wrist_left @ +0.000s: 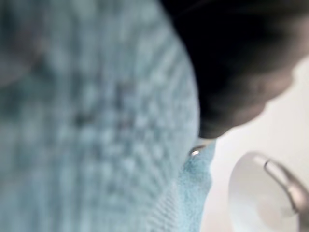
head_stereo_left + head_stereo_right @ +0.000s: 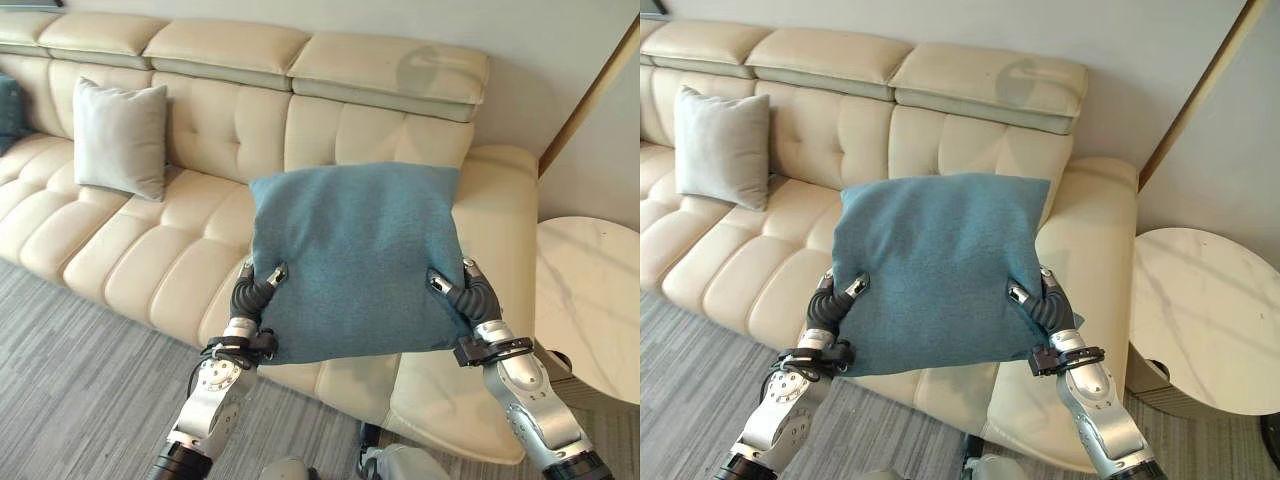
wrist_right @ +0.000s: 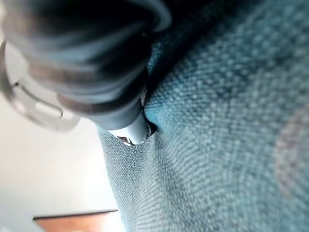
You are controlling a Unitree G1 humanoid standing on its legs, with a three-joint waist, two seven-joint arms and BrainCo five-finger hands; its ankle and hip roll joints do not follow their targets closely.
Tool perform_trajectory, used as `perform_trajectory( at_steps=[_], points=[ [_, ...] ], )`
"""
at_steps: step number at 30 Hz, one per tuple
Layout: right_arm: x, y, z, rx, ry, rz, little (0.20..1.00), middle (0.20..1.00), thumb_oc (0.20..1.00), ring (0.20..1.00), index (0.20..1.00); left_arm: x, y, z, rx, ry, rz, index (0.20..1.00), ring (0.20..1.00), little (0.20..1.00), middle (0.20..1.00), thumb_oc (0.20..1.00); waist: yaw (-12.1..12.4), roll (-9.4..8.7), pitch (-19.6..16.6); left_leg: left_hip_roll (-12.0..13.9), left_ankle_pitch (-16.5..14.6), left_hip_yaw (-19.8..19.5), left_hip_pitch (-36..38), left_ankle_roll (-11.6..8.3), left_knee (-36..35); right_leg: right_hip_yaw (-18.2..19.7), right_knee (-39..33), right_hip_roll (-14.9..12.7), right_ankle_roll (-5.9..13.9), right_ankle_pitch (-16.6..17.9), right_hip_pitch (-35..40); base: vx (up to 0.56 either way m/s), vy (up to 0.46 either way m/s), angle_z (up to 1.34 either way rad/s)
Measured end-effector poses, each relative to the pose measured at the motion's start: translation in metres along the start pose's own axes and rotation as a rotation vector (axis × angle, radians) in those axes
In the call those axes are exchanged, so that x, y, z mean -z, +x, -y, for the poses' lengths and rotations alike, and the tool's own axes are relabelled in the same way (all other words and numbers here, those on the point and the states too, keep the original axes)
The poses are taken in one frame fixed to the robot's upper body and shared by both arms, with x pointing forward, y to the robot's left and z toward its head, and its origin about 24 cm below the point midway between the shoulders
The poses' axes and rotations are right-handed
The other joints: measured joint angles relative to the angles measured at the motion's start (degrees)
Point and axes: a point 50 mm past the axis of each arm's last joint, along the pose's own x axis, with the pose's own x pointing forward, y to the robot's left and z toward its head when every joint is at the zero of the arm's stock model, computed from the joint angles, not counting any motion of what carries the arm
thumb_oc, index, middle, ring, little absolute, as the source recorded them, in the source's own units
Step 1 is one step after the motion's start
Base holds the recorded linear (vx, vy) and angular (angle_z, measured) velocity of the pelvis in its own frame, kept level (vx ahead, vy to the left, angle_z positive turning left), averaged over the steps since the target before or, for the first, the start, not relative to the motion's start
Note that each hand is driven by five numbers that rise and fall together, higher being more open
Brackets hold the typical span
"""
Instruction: Pick up all the scattered cushions and arrange them neatly on the sofa.
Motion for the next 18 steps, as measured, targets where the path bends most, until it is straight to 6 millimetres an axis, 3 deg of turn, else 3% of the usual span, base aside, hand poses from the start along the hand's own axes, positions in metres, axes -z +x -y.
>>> perform_trajectory(
  at_steps=[2, 3, 5, 6, 7, 8, 10, 11, 12, 14, 18],
  points=[
    [0.000, 0.000, -0.001, 0.004, 0.010, 0.003, 0.200, 0.200, 0.200, 0.200, 0.200, -0.002, 0.001, -0.001, 0.003, 0.009, 0.004, 0.200, 0.200, 0.200, 0.200, 0.200, 0.17, -1.78, 0.31, 0.88, 3.94, -3.84, -2.32, -0.15, -7.55, 2.78, -0.04, -0.05, 1.17, -0.70, 1.88, 0.13, 0.148, -0.79],
    [0.000, 0.000, -0.001, 0.006, 0.012, 0.004, 0.200, 0.200, 0.200, 0.200, 0.200, -0.003, 0.003, -0.001, 0.005, 0.012, 0.009, 0.200, 0.200, 0.200, 0.200, 0.200, 0.14, -2.15, 0.34, 1.95, 6.32, -6.44, -4.19, -0.63, -8.99, 3.79, -0.03, 0.44, 1.52, -0.91, 2.37, 0.09, 0.113, -1.14],
    [0.000, 0.001, -0.002, 0.012, 0.020, 0.008, 0.200, 0.200, 0.200, 0.200, 0.200, -0.004, 0.004, -0.002, 0.007, 0.023, 0.012, 0.200, 0.200, 0.200, 0.200, 0.200, 0.91, -2.89, -0.17, 2.90, 8.01, -11.99, -2.78, -1.66, -7.79, 6.96, -0.23, 0.61, 2.13, -1.25, 2.87, 0.12, 0.213, -0.84],
    [-0.001, 0.002, 0.000, 0.025, 0.018, 0.017, 0.200, 0.200, 0.200, 0.200, 0.200, -0.007, 0.008, 0.001, 0.019, 0.019, 0.024, 0.200, 0.200, 0.200, 0.200, 0.200, -0.13, -2.97, -0.17, 2.60, 9.92, -11.98, -2.51, -1.53, -8.91, 7.36, -0.24, 0.52, 2.83, -1.63, 2.81, 0.16, 0.296, -0.36],
    [-0.002, 0.004, 0.002, 0.033, 0.011, 0.021, 0.200, 0.200, 0.200, 0.200, 0.200, -0.008, 0.011, 0.004, 0.022, 0.010, 0.034, 0.200, 0.200, 0.200, 0.200, 0.200, -0.72, -2.57, -0.09, 2.21, 12.68, -12.95, -1.30, -0.28, -9.87, 8.76, -0.17, 0.49, 3.75, -1.94, 3.28, 0.12, 0.216, -0.43],
    [-0.001, 0.005, 0.002, 0.037, 0.011, 0.019, 0.200, 0.200, 0.200, 0.200, 0.200, -0.007, 0.012, 0.004, 0.016, 0.004, 0.033, 0.200, 0.200, 0.200, 0.200, 0.200, -0.64, -2.07, 0.01, 2.25, 17.60, -13.43, 0.88, 1.14, -11.55, 9.04, 0.09, 0.61, 4.35, -2.22, 3.86, 0.17, 0.327, -0.48],
    [0.002, 0.004, 0.001, 0.041, 0.013, 0.007, 0.200, 0.200, 0.200, 0.200, 0.200, -0.004, 0.012, 0.003, 0.016, 0.012, 0.016, 0.200, 0.200, 0.200, 0.200, 0.200, -2.06, -1.73, 0.05, 1.39, 17.32, -12.18, 5.58, 1.41, -14.82, 9.34, 0.99, -0.55, 6.63, -2.07, 5.71, 0.13, 0.316, -0.47],
    [0.003, 0.006, -0.001, 0.037, 0.004, 0.005, 0.200, 0.200, 0.200, 0.200, 0.200, -0.005, 0.012, 0.001, 0.016, 0.020, 0.016, 0.200, 0.200, 0.200, 0.200, 0.200, -1.67, -0.56, 0.16, 1.18, 17.31, -11.20, 8.50, 1.42, -16.45, 10.16, 6.14, -1.32, 8.38, -3.13, 3.84, 0.09, 0.354, -0.97],
    [0.003, 0.011, -0.007, 0.015, -0.008, 0.014, 0.200, 0.200, 0.200, 0.200, 0.200, -0.010, 0.014, -0.003, 0.008, 0.037, 0.039, 0.200, 0.200, 0.200, 0.200, 0.200, -1.10, -0.36, -1.36, -1.67, 16.81, -8.40, 9.08, 2.05, -17.59, 10.38, 0.73, -4.68, 11.76, 0.82, 2.62, 0.06, 0.278, -1.04],
    [0.002, 0.023, -0.010, 0.006, -0.010, 0.027, 0.200, 0.200, 0.200, 0.200, 0.200, -0.015, 0.020, -0.009, -0.011, 0.059, 0.054, 0.200, 0.200, 0.200, 0.200, 0.200, -0.74, 0.24, -1.34, -3.69, 16.70, -5.94, 9.13, 2.23, -18.55, 11.69, 0.45, -6.74, 11.00, 0.24, 1.50, 0.00, 0.159, -0.56],
    [0.005, 0.041, -0.016, 0.006, -0.038, 0.016, 0.200, 0.200, 0.200, 0.200, 0.200, -0.016, 0.027, -0.014, -0.061, 0.094, 0.066, 0.200, 0.200, 0.200, 0.200, 0.200, 0.42, 0.45, -1.37, -5.14, 16.34, -4.41, 7.58, 2.71, -18.63, 12.61, -0.96, -8.12, 11.84, 1.12, -0.01, -0.05, 0.080, -0.17]
  ],
)
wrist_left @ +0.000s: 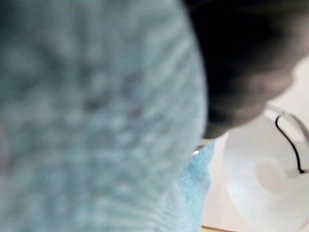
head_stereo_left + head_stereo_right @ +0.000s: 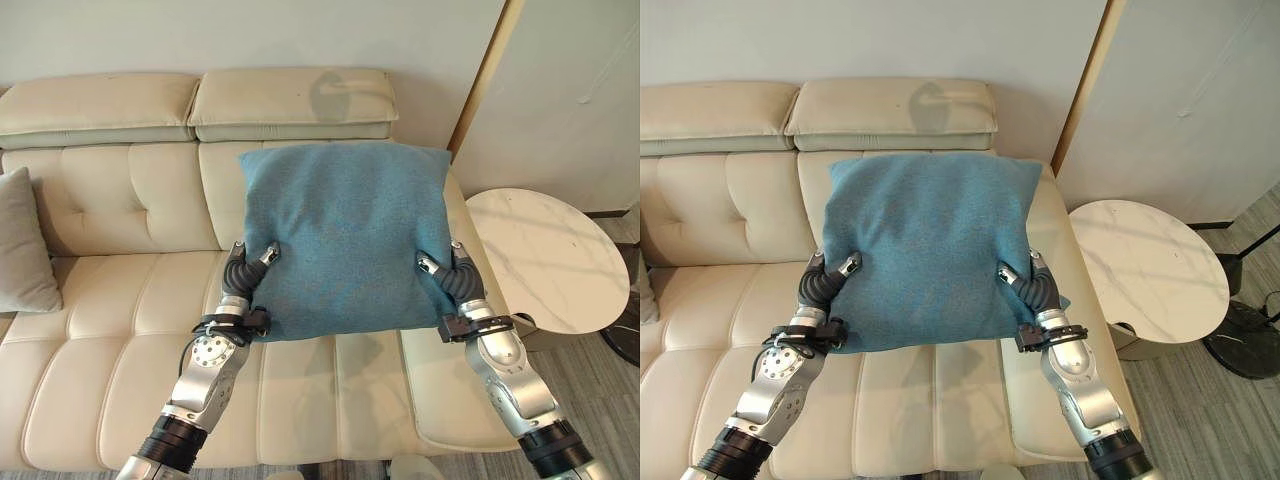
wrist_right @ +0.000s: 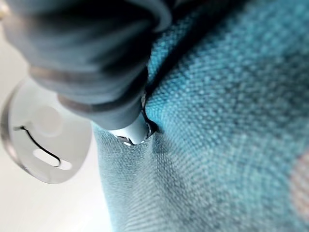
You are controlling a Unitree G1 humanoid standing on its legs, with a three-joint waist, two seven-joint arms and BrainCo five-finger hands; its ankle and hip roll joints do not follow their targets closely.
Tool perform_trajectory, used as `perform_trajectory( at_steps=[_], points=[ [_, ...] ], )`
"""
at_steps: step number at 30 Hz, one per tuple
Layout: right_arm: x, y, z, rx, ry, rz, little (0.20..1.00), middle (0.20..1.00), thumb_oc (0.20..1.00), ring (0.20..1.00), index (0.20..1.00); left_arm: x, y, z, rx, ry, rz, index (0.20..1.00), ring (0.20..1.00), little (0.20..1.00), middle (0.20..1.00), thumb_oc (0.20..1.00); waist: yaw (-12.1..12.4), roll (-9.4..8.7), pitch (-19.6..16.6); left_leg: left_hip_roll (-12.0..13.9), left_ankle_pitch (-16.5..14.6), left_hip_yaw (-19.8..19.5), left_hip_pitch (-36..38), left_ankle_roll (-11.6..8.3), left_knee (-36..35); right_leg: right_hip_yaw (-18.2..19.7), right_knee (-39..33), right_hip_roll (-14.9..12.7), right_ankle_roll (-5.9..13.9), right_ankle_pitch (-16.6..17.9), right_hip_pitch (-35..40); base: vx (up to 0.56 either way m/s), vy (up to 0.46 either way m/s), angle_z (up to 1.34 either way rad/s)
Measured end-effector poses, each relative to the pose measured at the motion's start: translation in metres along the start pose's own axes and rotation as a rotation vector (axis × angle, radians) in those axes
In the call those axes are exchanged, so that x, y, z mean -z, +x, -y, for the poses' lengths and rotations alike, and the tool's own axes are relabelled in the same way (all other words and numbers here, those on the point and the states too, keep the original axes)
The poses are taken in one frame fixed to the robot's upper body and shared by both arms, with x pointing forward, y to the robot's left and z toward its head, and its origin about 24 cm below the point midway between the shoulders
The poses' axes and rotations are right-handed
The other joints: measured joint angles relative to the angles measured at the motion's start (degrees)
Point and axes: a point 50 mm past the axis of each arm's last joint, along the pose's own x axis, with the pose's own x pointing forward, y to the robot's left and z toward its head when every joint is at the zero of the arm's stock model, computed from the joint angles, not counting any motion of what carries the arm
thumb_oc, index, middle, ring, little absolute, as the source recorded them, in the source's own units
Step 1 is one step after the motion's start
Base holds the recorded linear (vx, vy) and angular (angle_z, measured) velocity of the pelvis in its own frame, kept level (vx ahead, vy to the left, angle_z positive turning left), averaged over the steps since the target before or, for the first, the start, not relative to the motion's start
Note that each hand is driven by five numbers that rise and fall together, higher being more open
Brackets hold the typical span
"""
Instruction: Pick up all the scattered cushions and arrange them neatly on the sofa.
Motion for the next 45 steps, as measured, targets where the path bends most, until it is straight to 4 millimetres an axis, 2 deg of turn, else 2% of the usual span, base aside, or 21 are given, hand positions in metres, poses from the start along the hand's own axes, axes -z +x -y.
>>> perform_trajectory(
  at_steps=[2, 4, 6, 9, 10, 11, 13, 15, 17, 18, 19, 23, 25, 27, 30, 32, 33, 37, 39, 42, 45],
  points=[
    [-0.006, 0.010, -0.004, -0.012, -0.027, 0.027, 0.200, 0.200, 0.200, 0.200, 0.200, -0.001, 0.003, -0.003, -0.029, 0.007, 0.003, 0.200, 0.200, 0.200, 0.200, 0.200, 0.35, 0.45, 0.05, 0.30, -0.07, 0.79, -2.39, 0.12, -0.24, 0.51, -0.74, 0.41, 0.07, 1.58, -2.30, -0.11, 0.024, -0.03],
    [-0.018, 0.025, -0.008, -0.016, -0.069, 0.077, 0.200, 0.200, 0.200, 0.200, 0.200, -0.004, 0.013, -0.005, -0.055, 0.028, 0.019, 0.200, 0.200, 0.200, 0.200, 0.200, 1.19, 1.23, -0.01, 0.70, 0.37, 1.38, -5.94, 1.78, -0.76, 0.69, -1.43, 0.90, 0.19, 3.56, -5.99, -0.20, 0.023, -0.10],
    [-0.037, 0.050, -0.010, -0.011, -0.113, 0.144, 0.200, 0.200, 0.200, 0.200, 0.200, -0.020, 0.036, -0.007, -0.079, 0.092, 0.078, 0.200, 0.200, 0.200, 0.200, 0.200, 1.58, 1.44, 0.12, 0.63, 1.43, 2.08, -11.11, 2.44, -0.66, 1.11, -1.60, 0.77, 0.45, 4.90, -11.33, -0.11, -0.006, -0.11],
    [-0.056, 0.069, -0.011, 0.017, -0.144, 0.203, 0.200, 0.200, 0.200, 0.200, 0.200, -0.039, 0.058, -0.003, -0.111, 0.120, 0.150, 0.200, 0.200, 0.200, 0.200, 0.200, 1.98, 1.82, 0.32, 0.60, 3.09, 2.12, -15.42, 2.24, -0.63, 1.14, -2.60, 0.55, 0.58, 6.93, -15.15, -0.11, -0.024, 0.03],
    [-0.069, 0.084, -0.010, 0.043, -0.173, 0.235, 0.200, 0.200, 0.200, 0.200, 0.200, -0.051, 0.076, 0.000, -0.119, 0.176, 0.186, 0.200, 0.200, 0.200, 0.200, 0.200, 2.27, 2.00, 0.37, 0.67, 3.08, 1.88, -17.73, 2.36, -0.27, 0.65, -2.68, 0.51, 0.34, 7.03, -17.13, -0.08, -0.032, 0.13],
    [-0.109, 0.111, -0.011, 0.099, -0.208, 0.334, 0.200, 0.200, 0.200, 0.200, 0.200, -0.090, 0.107, 0.011, -0.136, 0.213, 0.290, 0.200, 0.200, 0.200, 0.200, 0.200, 2.45, 2.64, 0.94, 0.98, 3.91, 1.96, -22.47, 1.41, -0.53, 0.48, -3.00, 0.73, 0.35, 7.43, -21.57, -0.08, -0.040, 0.19],
    [-0.130, 0.119, -0.008, 0.149, -0.218, 0.396, 0.200, 0.200, 0.200, 0.200, 0.200, -0.115, 0.120, 0.019, -0.152, 0.200, 0.363, 0.200, 0.200, 0.200, 0.200, 0.200, 2.71, 3.40, 2.74, 1.05, 6.63, 1.95, -23.04, 1.25, -1.56, 0.28, -3.17, 0.87, 0.17, 10.20, -22.37, -0.10, -0.057, 0.16],
    [-0.142, 0.134, -0.007, 0.194, -0.254, 0.401, 0.200, 0.200, 0.200, 0.200, 0.200, -0.135, 0.137, 0.024, -0.178, 0.253, 0.392, 0.200, 0.200, 0.200, 0.200, 0.200, 3.12, 4.00, 3.22, 1.37, 6.64, 1.48, -24.57, 1.24, -1.53, -0.75, -3.13, 1.07, -0.10, 10.05, -23.73, -0.07, -0.034, 0.08],
    [-0.168, 0.147, -0.002, 0.269, -0.271, 0.439, 0.200, 0.200, 0.200, 0.200, 0.200, -0.178, 0.149, 0.038, -0.170, 0.287, 0.496, 0.200, 0.200, 0.200, 0.200, 0.200, 3.16, 4.34, 4.37, 1.84, 8.21, 0.38, -27.74, 0.54, -1.73, -1.79, -3.22, 1.57, -0.25, 11.24, -26.48, -0.11, -0.044, 0.18],
    [-0.169, 0.151, 0.001, 0.299, -0.274, 0.437, 0.291, 0.291, 0.291, 0.291, 0.291, -0.188, 0.154, 0.040, -0.182, 0.293, 0.518, 0.740, 0.740, 0.740, 0.740, 0.740, 3.56, 4.50, 5.10, 2.10, 9.23, 0.08, -28.29, 1.41, -1.69, -2.79, -3.23, 1.74, -0.56, 11.45, -26.84, -0.17, -0.086, 0.17],
    [-0.175, 0.167, 0.013, 0.364, -0.336, 0.380, 1.000, 1.000, 1.000, 1.000, 1.000, -0.199, 0.171, 0.046, -0.217, 0.387, 0.485, 1.000, 1.000, 1.000, 1.000, 1.000, 4.36, 5.08, 5.55, 2.24, 9.46, -1.15, -30.18, 1.31, -1.61, -3.49, -3.47, 1.96, -0.72, 11.58, -28.16, -0.15, -0.081, 0.19],
    [-0.218, 0.178, 0.033, 0.422, -0.493, 0.385, 1.000, 1.000, 1.000, 1.000, 1.000, -0.242, 0.179, 0.053, -0.243, 0.417, 0.529, 1.000, 1.000, 1.000, 1.000, 1.000, 5.16, 6.41, 6.39, 2.97, 11.62, -3.14, -36.89, 0.46, -2.93, -5.70, -4.20, 2.83, -2.02, 12.94, -34.20, -0.07, -0.073, 0.22],
    [-0.219, 0.177, 0.039, 0.404, -0.533, 0.378, 1.000, 1.000, 1.000, 1.000, 1.000, -0.239, 0.180, 0.049, -0.241, 0.389, 0.506, 1.000, 1.000, 1.000, 1.000, 1.000, 5.66, 6.38, 8.07, 3.44, 11.88, -4.22, -38.07, 0.59, -2.94, -5.91, -4.19, 3.35, -2.07, 12.91, -34.95, -0.08, -0.100, 0.11],
    [-0.211, 0.178, 0.041, 0.354, -0.619, 0.332, 1.000, 1.000, 1.000, 1.000, 1.000, -0.229, 0.182, 0.034, -0.256, 0.430, 0.445, 1.000, 1.000, 1.000, 1.000, 1.000, 5.90, 6.32, 9.11, 3.88, 11.92, -4.71, -39.09, 0.56, -2.94, -6.16, -4.19, 3.85, -2.16, 12.68, -35.64, -0.06, -0.120, 0.08],
    [-0.198, 0.172, 0.067, 0.348, -0.610, 0.251, 1.000, 1.000, 1.000, 1.000, 1.000, -0.211, 0.181, 0.010, -0.249, 0.441, 0.368, 1.000, 1.000, 1.000, 1.000, 1.000, 5.68, 6.03, 10.49, 4.50, 12.31, -6.34, -41.77, 0.01, -2.92, -7.73, -4.17, 4.49, -2.86, 12.12, -37.42, -0.04, -0.049, 0.21],
    [-0.187, 0.170, 0.070, 0.339, -0.580, 0.228, 1.000, 1.000, 1.000, 1.000, 1.000, -0.191, 0.179, 0.000, -0.244, 0.435, 0.313, 1.000, 1.000, 1.000, 1.000, 1.000, 5.55, 5.28, 11.29, 4.73, 12.30, -6.58, -41.86, 0.01, -2.92, -7.46, -4.16, 4.69, -2.86, 12.12, -37.43, -0.03, -0.021, 0.05],
    [-0.185, 0.169, 0.066, 0.319, -0.551, 0.235, 1.000, 1.000, 1.000, 1.000, 1.000, -0.174, 0.177, -0.006, -0.243, 0.402, 0.263, 1.000, 1.000, 1.000, 1.000, 1.000, 5.30, 4.52, 11.79, 4.74, 12.30, -6.54, -41.79, 0.01, -2.92, -7.23, -4.08, 4.68, -2.75, 12.03, -37.43, -0.04, -0.025, -0.01],
    [-0.181, 0.164, 0.070, 0.334, -0.447, 0.260, 1.000, 1.000, 1.000, 1.000, 1.000, -0.137, 0.165, -0.011, -0.216, 0.323, 0.211, 1.000, 1.000, 1.000, 1.000, 1.000, 4.88, 3.87, 12.15, 4.73, 12.30, -6.46, -41.14, 0.00, -2.92, -7.16, -2.98, 4.60, -2.57, 11.90, -37.28, -0.03, -0.007, -0.01],
    [-0.184, 0.157, 0.079, 0.360, -0.393, 0.291, 1.000, 1.000, 1.000, 1.000, 1.000, -0.137, 0.160, -0.004, -0.167, 0.298, 0.247, 1.000, 1.000, 1.000, 1.000, 1.000, 4.97, 3.18, 12.54, 4.68, 12.28, -6.35, -40.47, -0.01, -2.93, -7.00, -1.79, 4.46, -1.98, 11.40, -37.26, -0.04, 0.011, -0.03],
    [-0.189, 0.143, 0.083, 0.341, -0.367, 0.373, 1.000, 1.000, 1.000, 1.000, 1.000, -0.163, 0.147, 0.003, -0.086, 0.274, 0.401, 1.000, 1.000, 1.000, 1.000, 1.000, 4.60, 2.37, 13.00, 4.37, 12.24, -5.60, -38.86, -0.20, -2.93, -5.86, 0.13, 4.05, -1.86, 10.40, -36.78, 0.00, 0.015, -0.06],
    [-0.163, 0.122, 0.090, 0.318, -0.319, 0.375, 1.000, 1.000, 1.000, 1.000, 1.000, -0.164, 0.128, -0.005, -0.051, 0.275, 0.466, 1.000, 1.000, 1.000, 1.000, 1.000, 4.17, 2.02, 13.19, 4.10, 11.48, -5.47, -34.98, -0.98, -2.95, -5.56, 0.24, 3.72, -1.19, 9.37, -33.12, 0.03, 0.022, -0.06]
  ],
)
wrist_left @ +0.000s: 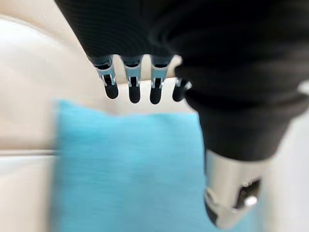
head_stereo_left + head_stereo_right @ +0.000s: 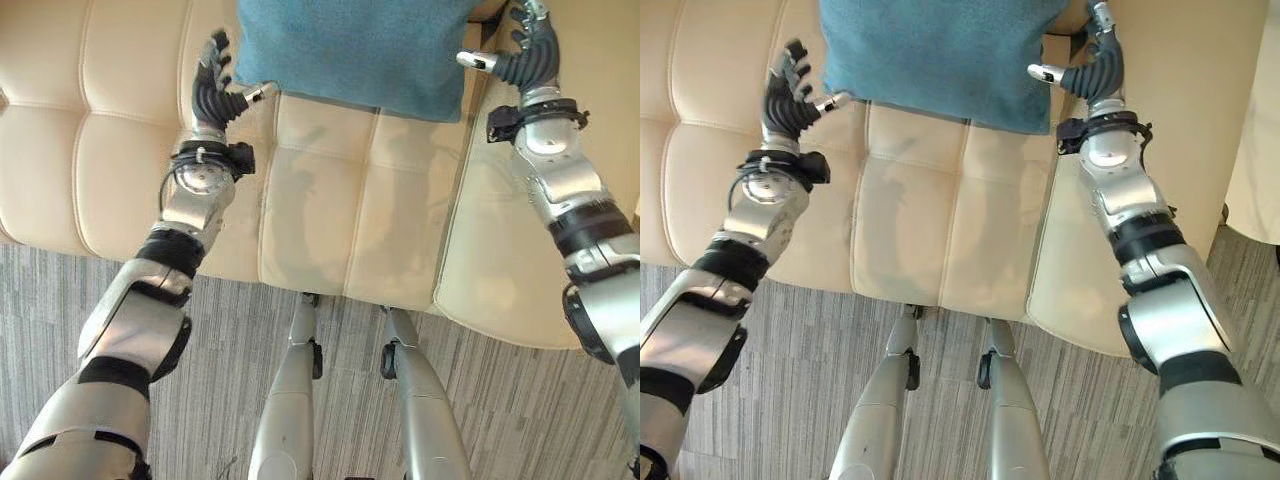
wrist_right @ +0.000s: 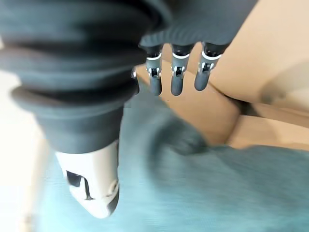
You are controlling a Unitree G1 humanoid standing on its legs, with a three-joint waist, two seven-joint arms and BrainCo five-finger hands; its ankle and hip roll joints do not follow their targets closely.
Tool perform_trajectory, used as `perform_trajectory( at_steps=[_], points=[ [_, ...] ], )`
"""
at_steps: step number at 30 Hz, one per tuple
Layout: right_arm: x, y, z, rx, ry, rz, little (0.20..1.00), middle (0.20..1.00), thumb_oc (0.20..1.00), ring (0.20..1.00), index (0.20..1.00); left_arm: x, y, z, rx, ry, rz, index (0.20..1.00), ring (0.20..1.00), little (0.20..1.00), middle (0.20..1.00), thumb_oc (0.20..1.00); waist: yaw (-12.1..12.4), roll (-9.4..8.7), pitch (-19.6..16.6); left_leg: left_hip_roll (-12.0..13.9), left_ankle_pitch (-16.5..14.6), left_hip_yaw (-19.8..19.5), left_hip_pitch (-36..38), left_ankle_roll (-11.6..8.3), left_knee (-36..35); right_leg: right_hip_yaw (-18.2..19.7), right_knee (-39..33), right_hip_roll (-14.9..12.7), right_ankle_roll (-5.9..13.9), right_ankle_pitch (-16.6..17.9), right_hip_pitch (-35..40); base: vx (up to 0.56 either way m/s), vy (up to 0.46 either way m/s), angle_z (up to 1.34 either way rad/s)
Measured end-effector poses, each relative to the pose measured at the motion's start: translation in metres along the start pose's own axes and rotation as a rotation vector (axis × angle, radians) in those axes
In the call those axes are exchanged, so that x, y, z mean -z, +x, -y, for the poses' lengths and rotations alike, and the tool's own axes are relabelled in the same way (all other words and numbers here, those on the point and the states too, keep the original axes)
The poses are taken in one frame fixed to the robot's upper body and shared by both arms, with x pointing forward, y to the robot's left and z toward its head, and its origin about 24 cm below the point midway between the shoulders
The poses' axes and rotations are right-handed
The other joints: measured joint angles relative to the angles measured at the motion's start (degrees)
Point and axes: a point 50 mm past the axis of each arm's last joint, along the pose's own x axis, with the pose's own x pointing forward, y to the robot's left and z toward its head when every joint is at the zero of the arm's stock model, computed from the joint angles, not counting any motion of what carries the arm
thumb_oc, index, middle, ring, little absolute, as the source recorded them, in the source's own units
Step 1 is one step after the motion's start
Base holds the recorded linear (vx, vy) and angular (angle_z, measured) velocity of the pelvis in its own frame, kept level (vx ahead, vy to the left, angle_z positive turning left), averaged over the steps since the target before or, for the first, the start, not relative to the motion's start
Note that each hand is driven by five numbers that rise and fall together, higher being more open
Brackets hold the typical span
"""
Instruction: Pick up all the scattered cushions and arrange them neatly on the sofa.
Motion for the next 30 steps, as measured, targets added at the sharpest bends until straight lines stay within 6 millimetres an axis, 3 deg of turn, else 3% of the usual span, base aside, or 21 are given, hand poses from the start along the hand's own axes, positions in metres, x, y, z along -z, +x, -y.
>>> perform_trajectory(
  at_steps=[1, 5, 8, 9, 11, 12, 13, 15, 16, 17, 19, 20, 23, 24, 26, 28, 29, 30],
  points=[
    [0.022, -0.029, 0.006, -0.031, 0.007, -0.048, 1.000, 1.000, 1.000, 1.000, 1.000, 0.008, -0.023, -0.010, 0.006, -0.018, -0.003, 1.000, 1.000, 1.000, 1.000, 1.000, -0.09, -0.15, -0.07, -0.04, -1.33, 0.58, 3.99, 0.18, -0.02, 0.37, 0.32, -0.17, -0.18, -1.22, 3.60, 0.09, 0.025, -0.11],
    [0.057, -0.102, 0.016, -0.107, 0.003, -0.145, 1.000, 1.000, 1.000, 1.000, 1.000, 0.036, -0.092, -0.035, -0.009, -0.032, -0.103, 1.000, 1.000, 1.000, 1.000, 1.000, -0.51, -0.63, -0.40, -0.02, -3.05, 1.73, 11.21, 0.15, 0.08, 1.35, 0.21, -0.10, -0.03, -2.40, 10.33, 0.06, 0.004, -0.14],
    [0.095, -0.156, 0.022, -0.185, -0.061, -0.338, 1.000, 1.000, 1.000, 1.000, 1.000, 0.072, -0.145, -0.052, -0.020, 0.012, -0.305, 1.000, 1.000, 1.000, 1.000, 1.000, -1.13, -1.64, -2.27, 0.17, -4.67, 1.99, 14.31, 0.05, 0.76, 1.57, 0.60, 0.01, -0.20, -3.75, 13.34, 0.11, 0.030, -0.08],
    [0.112, -0.195, 0.029, -0.229, -0.094, -0.462, 1.000, 1.000, 1.000, 1.000, 1.000, 0.094, -0.188, -0.061, -0.027, 0.036, -0.464, 1.000, 1.000, 1.000, 1.000, 1.000, -1.50, -2.40, -2.92, 0.28, -5.60, 2.67, 16.76, 0.24, 1.51, 1.62, 0.97, 0.02, -0.35, -4.44, 15.79, 0.17, 0.086, -0.08],
    [0.126, -0.230, 0.031, -0.295, -0.125, -0.571, 1.000, 1.000, 1.000, 1.000, 1.000, 0.111, -0.229, -0.067, -0.032, 0.055, -0.617, 1.000, 1.000, 1.000, 1.000, 1.000, -1.66, -2.77, -3.16, 0.28, -6.21, 3.12, 20.70, 0.89, 1.51, 1.92, 0.66, -0.01, -0.16, -5.12, 19.59, 0.11, 0.065, -0.12],
    [0.138, -0.260, 0.029, -0.336, -0.133, -0.677, 1.000, 1.000, 1.000, 1.000, 1.000, 0.127, -0.264, -0.071, -0.032, 0.078, -0.760, 1.000, 1.000, 1.000, 1.000, 1.000, -1.80, -2.84, -3.92, 0.29, -7.15, 3.47, 24.20, 1.19, 1.43, 2.05, 0.45, -0.06, -0.30, -5.92, 23.10, 0.14, 0.208, -0.19],
    [0.150, -0.309, 0.029, -0.412, -0.151, -0.844, 1.000, 1.000, 1.000, 1.000, 1.000, 0.137, -0.316, -0.074, -0.001, 0.120, -0.952, 1.000, 1.000, 1.000, 1.000, 1.000, -2.26, -2.96, -9.86, 0.22, -8.58, 4.13, 25.19, 0.78, 1.31, 2.14, -0.08, -0.20, -0.64, -6.85, 24.05, 0.17, 0.249, -0.14],
    [0.161, -0.336, 0.029, -0.388, -0.136, -0.949, 1.000, 1.000, 1.000, 1.000, 1.000, 0.143, -0.341, -0.075, 0.007, 0.144, -1.041, 1.000, 1.000, 1.000, 1.000, 1.000, -2.63, -2.82, -10.33, -0.14, -8.83, 4.69, 28.29, 1.45, 1.04, 2.16, -0.20, -0.44, -0.05, -6.73, 26.88, 0.09, 0.182, -0.12],
    [0.172, -0.363, 0.031, -0.382, -0.145, -1.088, 1.000, 1.000, 1.000, 1.000, 1.000, 0.149, -0.369, -0.069, 0.025, 0.147, -1.167, 1.000, 1.000, 1.000, 1.000, 1.000, -3.05, -2.39, -11.55, -0.39, -9.56, 5.28, 32.35, 1.91, 0.29, 3.12, -0.59, -0.57, -0.06, -7.19, 29.88, 0.00, 0.106, -0.27],
    [0.171, -0.376, 0.034, -0.399, -0.159, -1.133, 1.000, 1.000, 1.000, 1.000, 1.000, 0.149, -0.383, -0.065, 0.048, 0.145, -1.214, 1.000, 1.000, 1.000, 1.000, 1.000, -2.95, -1.85, -13.24, -0.60, -10.32, 5.80, 32.86, 1.70, 0.07, 3.62, -1.00, -0.81, 0.37, -7.68, 30.17, -0.03, 0.097, -0.31],
    [0.168, -0.395, 0.040, -0.413, -0.172, -1.191, 1.000, 1.000, 1.000, 1.000, 1.000, 0.146, -0.398, -0.058, 0.091, 0.133, -1.253, 1.000, 1.000, 1.000, 1.000, 1.000, -3.80, -0.92, -16.10, -1.32, -11.07, 6.49, 32.90, 2.36, -0.03, 4.45, -1.32, -1.46, 0.87, -7.66, 29.93, -0.19, 0.122, -0.31],
    [0.168, -0.399, 0.039, -0.404, -0.163, -1.207, 1.000, 1.000, 1.000, 1.000, 1.000, 0.145, -0.404, -0.057, 0.118, 0.149, -1.270, 1.000, 1.000, 1.000, 1.000, 1.000, -4.67, -0.75, -16.25, -1.92, -10.52, 8.21, 33.48, 2.96, 0.00, 6.04, -1.05, -1.84, 1.47, -5.94, 29.69, -0.26, 0.077, -0.56],
    [0.171, -0.386, 0.035, -0.396, -0.162, -1.171, 1.000, 1.000, 1.000, 1.000, 1.000, 0.147, -0.392, -0.058, 0.122, 0.159, -1.238, 1.000, 1.000, 1.000, 1.000, 1.000, -4.56, -1.04, -15.86, -2.12, -10.30, 11.93, 32.28, 4.76, 0.01, 6.74, -1.19, -2.59, 3.77, -3.54, 27.10, -0.29, 0.055, -0.60],
    [0.172, -0.386, 0.033, -0.385, -0.160, -1.171, 1.000, 1.000, 1.000, 1.000, 1.000, 0.151, -0.382, -0.056, 0.131, 0.168, -1.210, 1.000, 1.000, 1.000, 1.000, 1.000, -5.24, -1.05, -15.61, -1.95, -8.27, 12.18, 30.72, 6.71, 0.73, 4.36, 1.73, -2.86, 4.43, -5.95, 25.97, -0.26, 0.018, 0.02],
    [0.176, -0.397, 0.031, -0.388, -0.158, -1.222, 1.000, 1.000, 1.000, 1.000, 1.000, 0.155, -0.358, -0.045, 0.166, 0.175, -1.137, 1.000, 1.000, 1.000, 1.000, 1.000, -4.72, 0.58, -15.22, 1.05, -8.38, 10.65, 29.02, 6.94, 1.94, 2.81, 23.47, -0.84, 5.12, -14.94, 20.27, -0.18, -0.082, 0.28],
    [0.176, -0.400, 0.025, -0.414, -0.148, -1.229, 1.000, 1.000, 1.000, 1.000, 1.000, 0.156, -0.351, -0.049, 0.166, 0.196, -1.121, 1.000, 1.000, 1.000, 1.000, 1.000, -3.05, 0.18, -14.91, 2.23, -7.24, 10.62, 28.55, 6.78, 2.45, 3.88, 34.18, 0.08, 6.98, -19.10, 20.76, -0.20, -0.161, 0.00],
    [0.176, -0.395, 0.022, -0.408, -0.140, -1.212, 1.000, 1.000, 1.000, 1.000, 1.000, 0.156, -0.356, -0.054, 0.156, 0.224, -1.139, 1.000, 1.000, 1.000, 1.000, 1.000, -2.18, -0.44, -15.20, 3.02, -6.38, 9.47, 28.17, 5.73, 2.27, 4.13, 35.64, 0.75, 7.30, -21.89, 25.23, -0.26, -0.274, -0.06],
    [0.177, -0.392, 0.021, -0.406, -0.139, -1.203, 1.000, 1.000, 1.000, 1.000, 1.000, 0.156, -0.359, -0.056, 0.148, 0.233, -1.151, 1.000, 1.000, 1.000, 1.000, 1.000, -1.60, -0.66, -15.12, 3.39, -5.77, 9.09, 27.65, 4.92, 2.27, 4.78, 32.33, 0.98, 7.20, -22.97, 27.72, -0.18, -0.210, -0.04]
  ],
)
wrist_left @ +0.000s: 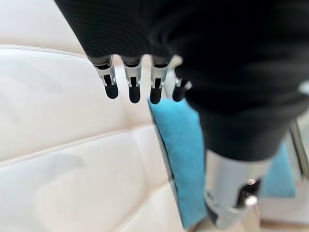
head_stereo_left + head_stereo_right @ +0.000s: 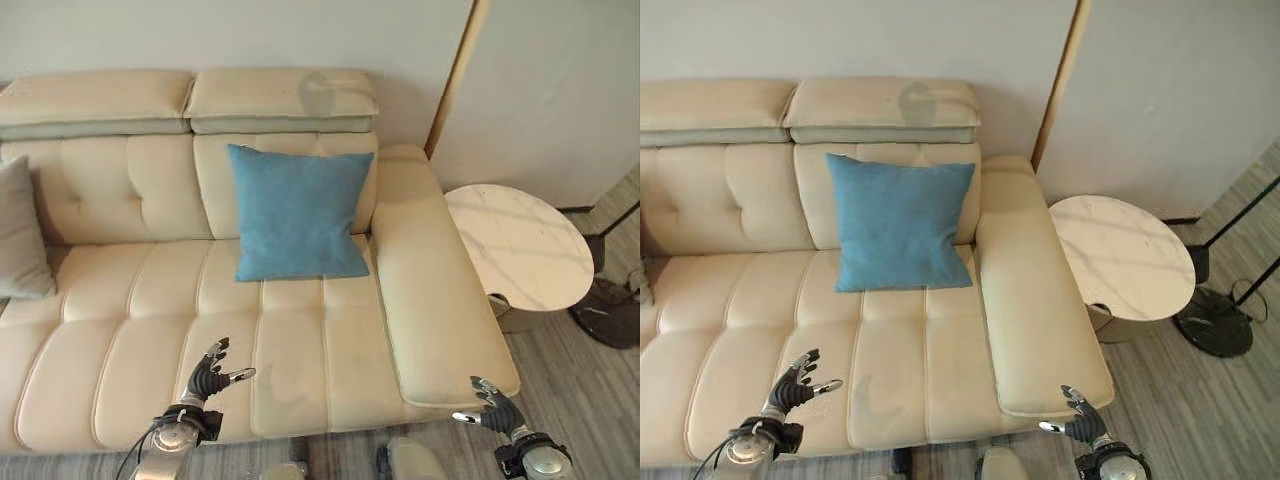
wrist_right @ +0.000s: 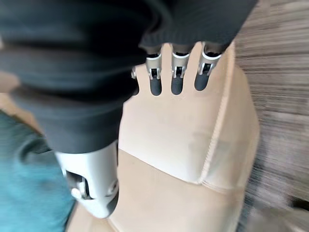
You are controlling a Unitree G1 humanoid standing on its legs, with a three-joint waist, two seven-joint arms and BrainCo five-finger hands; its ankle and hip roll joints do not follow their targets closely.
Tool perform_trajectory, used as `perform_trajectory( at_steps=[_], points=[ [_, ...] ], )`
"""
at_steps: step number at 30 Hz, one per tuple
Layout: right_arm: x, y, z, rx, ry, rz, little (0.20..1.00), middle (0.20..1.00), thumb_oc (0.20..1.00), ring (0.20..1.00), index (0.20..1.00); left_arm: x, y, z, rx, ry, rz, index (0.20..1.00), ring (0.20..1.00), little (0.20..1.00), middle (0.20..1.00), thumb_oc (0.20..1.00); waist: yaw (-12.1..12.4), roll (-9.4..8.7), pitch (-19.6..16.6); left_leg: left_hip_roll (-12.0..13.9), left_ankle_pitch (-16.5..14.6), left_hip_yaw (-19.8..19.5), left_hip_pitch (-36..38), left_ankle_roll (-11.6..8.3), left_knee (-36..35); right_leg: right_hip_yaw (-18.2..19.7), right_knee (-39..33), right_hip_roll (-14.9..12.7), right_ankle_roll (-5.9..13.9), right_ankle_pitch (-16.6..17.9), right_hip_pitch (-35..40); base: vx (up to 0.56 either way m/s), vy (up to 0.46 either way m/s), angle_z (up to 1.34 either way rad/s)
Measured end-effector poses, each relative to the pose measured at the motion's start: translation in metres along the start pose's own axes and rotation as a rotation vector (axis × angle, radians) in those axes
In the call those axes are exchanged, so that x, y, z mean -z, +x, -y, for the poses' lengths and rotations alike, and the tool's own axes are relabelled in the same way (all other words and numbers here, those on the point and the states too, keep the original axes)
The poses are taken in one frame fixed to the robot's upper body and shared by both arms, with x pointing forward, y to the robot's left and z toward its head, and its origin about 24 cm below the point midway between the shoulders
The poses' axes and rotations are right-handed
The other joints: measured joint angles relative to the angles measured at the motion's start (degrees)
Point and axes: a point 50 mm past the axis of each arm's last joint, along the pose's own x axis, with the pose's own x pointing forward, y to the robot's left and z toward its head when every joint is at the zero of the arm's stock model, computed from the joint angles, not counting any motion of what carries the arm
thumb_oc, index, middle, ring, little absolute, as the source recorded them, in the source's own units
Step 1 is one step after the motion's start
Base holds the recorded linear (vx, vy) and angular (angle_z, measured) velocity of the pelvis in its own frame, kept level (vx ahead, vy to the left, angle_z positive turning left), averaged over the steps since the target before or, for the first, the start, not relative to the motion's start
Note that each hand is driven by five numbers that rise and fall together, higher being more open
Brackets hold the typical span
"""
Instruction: Pick up all the scattered cushions and arrange them neatly on the sofa.
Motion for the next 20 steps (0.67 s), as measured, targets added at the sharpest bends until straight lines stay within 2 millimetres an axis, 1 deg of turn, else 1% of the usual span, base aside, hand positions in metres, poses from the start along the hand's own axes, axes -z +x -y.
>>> perform_trajectory(
  at_steps=[1, 2, 3, 4, 5, 6, 7, 8, 9, 10, 11, 12, 13, 14, 15, 16, 17, 18, 19, 20],
  points=[
    [-0.005, 0.003, 0.001, 0.006, 0.000, 0.016, 1.000, 1.000, 1.000, 1.000, 1.000, 0.003, 0.000, -0.001, -0.007, 0.002, -0.015, 1.000, 1.000, 1.000, 1.000, 1.000, 0.26, -0.46, 0.16, 0.31, 0.91, 0.01, -0.59, -1.15, -0.37, -0.50, -6.22, 0.36, -1.94, -2.02, 2.52, -0.21, -0.229, -0.04],
    [-0.010, 0.006, 0.001, 0.009, 0.002, 0.030, 1.000, 1.000, 1.000, 1.000, 1.000, 0.007, 0.000, -0.002, -0.015, 0.003, -0.035, 1.000, 1.000, 1.000, 1.000, 1.000, 0.63, -1.52, 0.04, 0.35, 1.46, -0.02, -1.59, -2.71, -0.61, -0.97, -14.33, 0.74, -5.41, -3.68, 5.62, -0.15, -0.144, 0.02],
    [-0.015, 0.009, 0.007, 0.031, 0.003, 0.040, 1.000, 1.000, 1.000, 1.000, 1.000, 0.014, -0.001, 0.007, -0.006, -0.015, -0.070, 1.000, 1.000, 1.000, 1.000, 1.000, 0.70, -0.05, 0.93, 1.77, 1.45, -1.07, -2.36, -3.21, -0.34, -1.98, -19.31, 3.00, -9.01, -2.08, 7.53, -0.25, -0.212, -0.03],
    [-0.018, 0.009, 0.009, 0.039, 0.008, 0.056, 1.000, 1.000, 1.000, 1.000, 1.000, 0.018, -0.006, 0.012, 0.006, -0.025, -0.080, 1.000, 1.000, 1.000, 1.000, 1.000, 0.90, 1.31, 1.07, 3.37, 1.76, -1.84, -3.54, -4.22, -0.12, -1.18, -20.56, 4.73, -10.62, -0.89, 6.99, -0.19, -0.107, 0.00],
    [-0.015, 0.008, 0.010, 0.049, 0.016, 0.047, 1.000, 1.000, 1.000, 1.000, 1.000, 0.024, -0.009, 0.016, 0.007, -0.042, -0.101, 1.000, 1.000, 1.000, 1.000, 1.000, 1.12, 2.15, 1.16, 4.81, -0.51, -1.84, -4.90, -6.64, 0.75, -1.48, -21.17, 6.33, -12.12, -0.34, 6.46, -0.30, -0.136, -0.01],
    [-0.014, 0.006, 0.011, 0.047, 0.015, 0.047, 1.000, 1.000, 1.000, 1.000, 1.000, 0.027, -0.013, 0.018, 0.014, -0.041, -0.108, 1.000, 1.000, 1.000, 1.000, 1.000, 1.64, 2.29, 1.05, 5.38, -3.01, -2.05, -5.85, -7.35, 0.35, -1.63, -19.37, 7.17, -13.22, 0.39, 3.97, -0.32, -0.092, 0.06],
    [-0.012, 0.004, 0.014, 0.051, 0.006, 0.043, 1.000, 1.000, 1.000, 1.000, 1.000, 0.030, -0.016, 0.018, 0.013, -0.042, -0.114, 1.000, 1.000, 1.000, 1.000, 1.000, 1.88, 2.52, 1.21, 5.99, -4.27, -2.38, -6.69, -8.75, 0.30, -1.83, -18.16, 7.54, -14.24, 1.37, 2.48, -0.33, -0.074, -0.02],
    [-0.011, 0.003, 0.017, 0.056, -0.003, 0.038, 1.000, 1.000, 1.000, 1.000, 1.000, 0.033, -0.020, 0.018, 0.013, -0.042, -0.124, 1.000, 1.000, 1.000, 1.000, 1.000, 1.93, 2.41, 1.40, 6.23, -5.39, -3.17, -7.54, -9.69, 0.92, -1.98, -17.46, 7.67, -15.48, 2.02, 1.13, -0.36, -0.058, -0.07],
    [-0.012, 0.002, 0.023, 0.070, -0.015, 0.040, 1.000, 1.000, 1.000, 1.000, 1.000, 0.039, -0.021, 0.019, 0.018, -0.040, -0.149, 1.000, 1.000, 1.000, 1.000, 1.000, 1.52, 1.19, 1.94, 4.36, -6.53, -5.12, -8.59, -9.34, 4.55, -2.38, -17.55, 6.11, -16.66, 3.40, 0.09, -0.30, -0.039, -0.01],
    [-0.013, 0.000, 0.024, 0.077, -0.012, 0.048, 1.000, 1.000, 1.000, 1.000, 1.000, 0.038, -0.020, 0.018, 0.017, -0.039, -0.149, 1.000, 1.000, 1.000, 1.000, 1.000, 0.83, -0.39, 2.09, 1.69, -7.41, -5.40, -8.59, -8.36, 8.13, -2.34, -18.72, 4.29, -16.71, 4.50, 0.36, -0.20, -0.021, 0.17],
    [-0.016, -0.001, 0.025, 0.085, -0.006, 0.064, 1.000, 1.000, 1.000, 1.000, 1.000, 0.038, -0.020, 0.018, 0.017, -0.037, -0.148, 1.000, 1.000, 1.000, 1.000, 1.000, 0.01, -1.61, 1.98, -0.36, -8.35, -5.02, -7.89, -7.76, 11.38, -2.50, -20.50, 2.86, -16.35, 5.98, 0.92, -0.06, -0.007, 0.30],
    [-0.019, -0.002, 0.028, 0.097, -0.001, 0.081, 1.000, 1.000, 1.000, 1.000, 1.000, 0.038, -0.020, 0.018, 0.020, -0.036, -0.147, 1.000, 1.000, 1.000, 1.000, 1.000, -0.57, -2.20, 2.18, -1.47, -9.07, -4.72, -6.68, -7.45, 12.71, -2.45, -22.32, 2.17, -16.11, 7.01, 1.64, -0.05, 0.009, 0.31],
    [-0.021, -0.001, 0.031, 0.108, -0.002, 0.088, 1.000, 1.000, 1.000, 1.000, 1.000, 0.036, -0.018, 0.019, 0.023, -0.038, -0.140, 1.000, 1.000, 1.000, 1.000, 1.000, -1.32, -2.30, 2.21, -1.98, -9.27, -4.67, -4.53, -7.25, 12.63, -2.42, -23.72, 2.00, -15.73, 7.68, 2.04, -0.02, 0.030, 0.19],
    [-0.019, -0.002, 0.034, 0.115, -0.008, 0.081, 1.000, 1.000, 1.000, 1.000, 1.000, 0.032, -0.015, 0.021, 0.028, -0.044, -0.126, 1.000, 1.000, 1.000, 1.000, 1.000, -1.93, -1.65, 2.06, -1.48, -9.87, -4.89, -1.17, -7.43, 11.56, -3.31, -24.58, 1.98, -16.22, 9.14, 1.81, -0.02, 0.037, 0.10],
    [-0.020, 0.000, 0.034, 0.112, -0.006, 0.080, 1.000, 1.000, 1.000, 1.000, 1.000, 0.029, -0.012, 0.021, 0.025, -0.049, -0.120, 1.000, 1.000, 1.000, 1.000, 1.000, -2.41, -1.64, 1.96, -1.55, -13.14, -4.48, 0.95, -8.15, 14.22, -3.32, -25.24, 2.17, -16.15, 9.74, 2.38, 0.03, 0.039, 0.17],
    [-0.023, 0.001, 0.032, 0.109, 0.001, 0.089, 1.000, 1.000, 1.000, 1.000, 1.000, 0.028, -0.011, 0.021, 0.025, -0.049, -0.116, 1.000, 1.000, 1.000, 1.000, 1.000, -2.72, -1.52, 1.66, -1.37, -13.94, -4.12, 4.07, -7.39, 12.90, -3.79, -26.62, 2.20, -15.83, 10.10, 3.51, 0.00, 0.018, 0.31],
    [-0.020, -0.001, 0.032, 0.109, 0.000, 0.082, 1.000, 1.000, 1.000, 1.000, 1.000, 0.025, -0.010, 0.022, 0.029, -0.052, -0.106, 1.000, 1.000, 1.000, 1.000, 1.000, -3.15, -0.80, 1.02, -0.96, -12.67, -3.65, 7.53, -6.84, 8.34, -4.07, -26.86, 2.88, -15.47, 10.22, 3.56, 0.01, 0.019, 0.33],
    [-0.019, -0.001, 0.034, 0.113, -0.006, 0.077, 1.000, 1.000, 1.000, 1.000, 1.000, 0.022, -0.008, 0.024, 0.033, -0.054, -0.094, 1.000, 1.000, 1.000, 1.000, 1.000, -3.17, 0.37, 0.61, -0.11, -10.91, -3.67, 9.58, -6.85, 5.34, -4.48, -26.77, 3.80, -15.14, 10.44, 3.11, 0.02, 0.022, 0.24],
    [-0.018, -0.001, 0.034, 0.113, -0.004, 0.074, 1.000, 1.000, 1.000, 1.000, 1.000, 0.018, -0.005, 0.024, 0.032, -0.055, -0.083, 1.000, 1.000, 1.000, 1.000, 1.000, -3.14, 0.78, 0.61, 0.35, -10.92, -3.75, 10.01, -6.87, 3.69, -5.07, -26.58, 4.15, -14.86, 10.59, 2.47, 0.05, 0.059, 0.12],
    [-0.019, 0.000, 0.029, 0.101, 0.008, 0.076, 1.000, 1.000, 1.000, 1.000, 1.000, 0.013, -0.001, 0.023, 0.029, -0.052, -0.068, 1.000, 1.000, 1.000, 1.000, 1.000, -2.51, 0.14, 0.71, 0.18, -10.91, -3.83, 9.72, -6.86, 3.44, -5.15, -26.70, 3.79, -13.62, 11.09, 1.94, 0.06, 0.077, 0.15]
  ],
)
